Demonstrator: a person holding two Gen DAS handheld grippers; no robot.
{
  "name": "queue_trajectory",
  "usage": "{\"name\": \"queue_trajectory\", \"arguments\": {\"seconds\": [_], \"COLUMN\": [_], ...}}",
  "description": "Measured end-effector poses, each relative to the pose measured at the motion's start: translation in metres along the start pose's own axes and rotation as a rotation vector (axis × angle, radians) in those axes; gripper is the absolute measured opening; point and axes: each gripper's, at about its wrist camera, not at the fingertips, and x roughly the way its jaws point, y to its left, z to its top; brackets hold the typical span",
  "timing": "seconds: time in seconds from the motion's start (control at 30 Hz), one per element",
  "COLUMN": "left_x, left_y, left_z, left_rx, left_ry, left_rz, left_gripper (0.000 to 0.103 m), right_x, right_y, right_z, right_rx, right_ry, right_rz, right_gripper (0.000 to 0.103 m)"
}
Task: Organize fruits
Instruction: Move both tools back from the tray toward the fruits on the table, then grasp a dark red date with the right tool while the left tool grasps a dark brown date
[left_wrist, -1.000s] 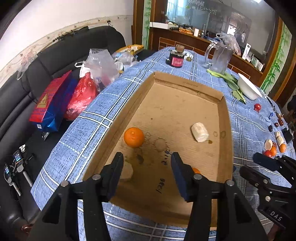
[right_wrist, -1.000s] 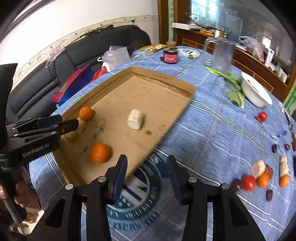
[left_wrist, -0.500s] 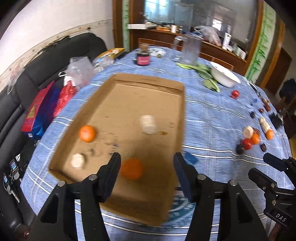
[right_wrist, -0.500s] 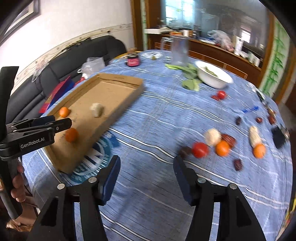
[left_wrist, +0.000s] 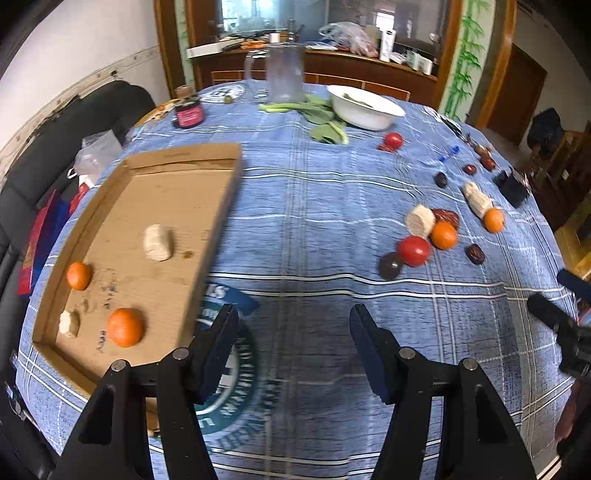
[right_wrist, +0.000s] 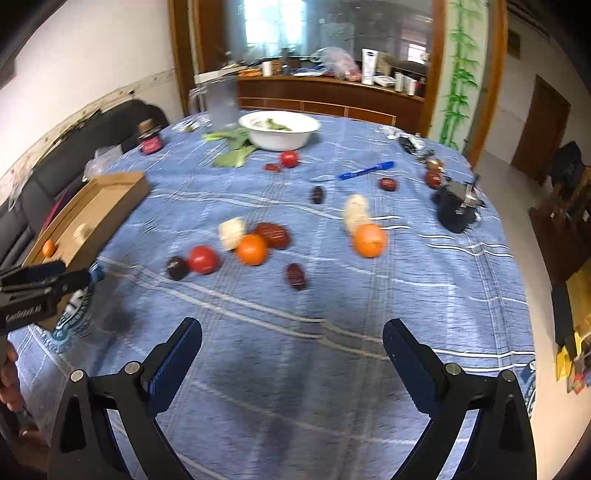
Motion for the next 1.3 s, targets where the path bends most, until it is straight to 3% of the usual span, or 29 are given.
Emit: {"name": "queue_trajectory", "arguments": {"seconds": [0.13,0.2,0.37,0.5,0.6,0.67,0.8,0.97,1.03,1.1,1.13,1.2,1.3], "left_x": [0.007,0.010,0.019,0.029,0.036,0.039,0.050,0.064,0.071,0.077,0.079,0.079,0.078], "left_y": [-0.018,-0.026,-0.037,-0.042,-0.046,-0.047,-0.051,-0.058,-0.060,-0.061,-0.062,-0.064,-0.062], "left_z": [0.002,0.002,0.005,0.010,0.014,0.016,0.023,0.031,0.033,0.032,0.032,0.033,0.033], "left_rx": [0.029,0.043,0.070,0.069,0.078,0.082,0.059,0.066,0.069,0.070,0.075,0.089,0.073], "left_ry": [0.016,0.022,0.042,0.065,0.078,0.084,0.109,0.105,0.119,0.134,0.122,0.105,0.096], "left_rz": [0.002,0.003,0.007,-0.004,-0.015,-0.022,-0.059,-0.080,-0.098,-0.122,-0.123,-0.152,-0.184], "left_gripper": [0.062,0.062,0.062,0.062,0.062,0.062,0.062,0.062,0.058,0.043,0.042,0.025,0.019], "right_x": [0.016,0.027,0.049,0.079,0.095,0.100,0.102,0.096,0.093,0.091,0.089,0.089,0.090], "right_y": [-0.026,-0.028,0.003,-0.001,-0.010,-0.009,-0.003,0.001,-0.001,-0.002,-0.003,-0.005,-0.006], "right_z": [0.006,0.012,0.025,0.032,0.031,0.029,0.030,0.030,0.030,0.030,0.029,0.029,0.028], "right_rx": [0.046,0.029,-0.171,-0.154,-0.124,-0.134,-0.163,-0.182,-0.178,-0.174,-0.168,-0.160,-0.146], "right_ry": [0.023,0.027,-0.002,0.073,0.120,0.133,0.134,0.120,0.120,0.119,0.118,0.120,0.125], "right_rz": [0.101,0.086,0.012,0.069,0.111,0.119,0.141,0.150,0.152,0.153,0.154,0.153,0.153], "right_gripper": [0.100,0.100,0.096,0.064,0.052,0.036,0.021,0.021,0.021,0.021,0.021,0.021,0.021]}}
